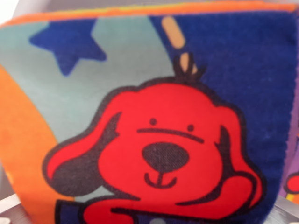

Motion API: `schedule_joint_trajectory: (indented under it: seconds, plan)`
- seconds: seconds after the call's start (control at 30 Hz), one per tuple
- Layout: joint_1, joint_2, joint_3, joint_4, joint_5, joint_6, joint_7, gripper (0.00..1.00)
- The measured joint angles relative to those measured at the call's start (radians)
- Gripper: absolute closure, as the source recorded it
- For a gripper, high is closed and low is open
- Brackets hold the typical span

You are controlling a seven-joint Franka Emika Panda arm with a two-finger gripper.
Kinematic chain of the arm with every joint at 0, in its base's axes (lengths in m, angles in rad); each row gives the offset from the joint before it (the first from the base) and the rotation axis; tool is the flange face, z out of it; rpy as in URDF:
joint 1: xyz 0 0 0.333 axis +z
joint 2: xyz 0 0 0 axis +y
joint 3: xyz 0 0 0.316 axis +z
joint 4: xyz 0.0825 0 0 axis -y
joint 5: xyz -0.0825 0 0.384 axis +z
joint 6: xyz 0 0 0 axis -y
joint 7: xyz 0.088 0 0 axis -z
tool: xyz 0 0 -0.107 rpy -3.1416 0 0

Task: Pick an object from the bin

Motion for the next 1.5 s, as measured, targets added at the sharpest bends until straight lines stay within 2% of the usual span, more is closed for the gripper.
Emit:
schedule_joint_trajectory:
  seconds: [0.63,1.17,1.5]
  plan:
    - [0.0,-0.091,0.002,0.076,0.006,-0.166,-0.004,1.0]
    - [0.0,-0.126,0.004,0.15,0.008,-0.276,-0.006,1.0]
    - [0.0,-0.136,0.004,0.182,0.009,-0.316,-0.006,1.0]
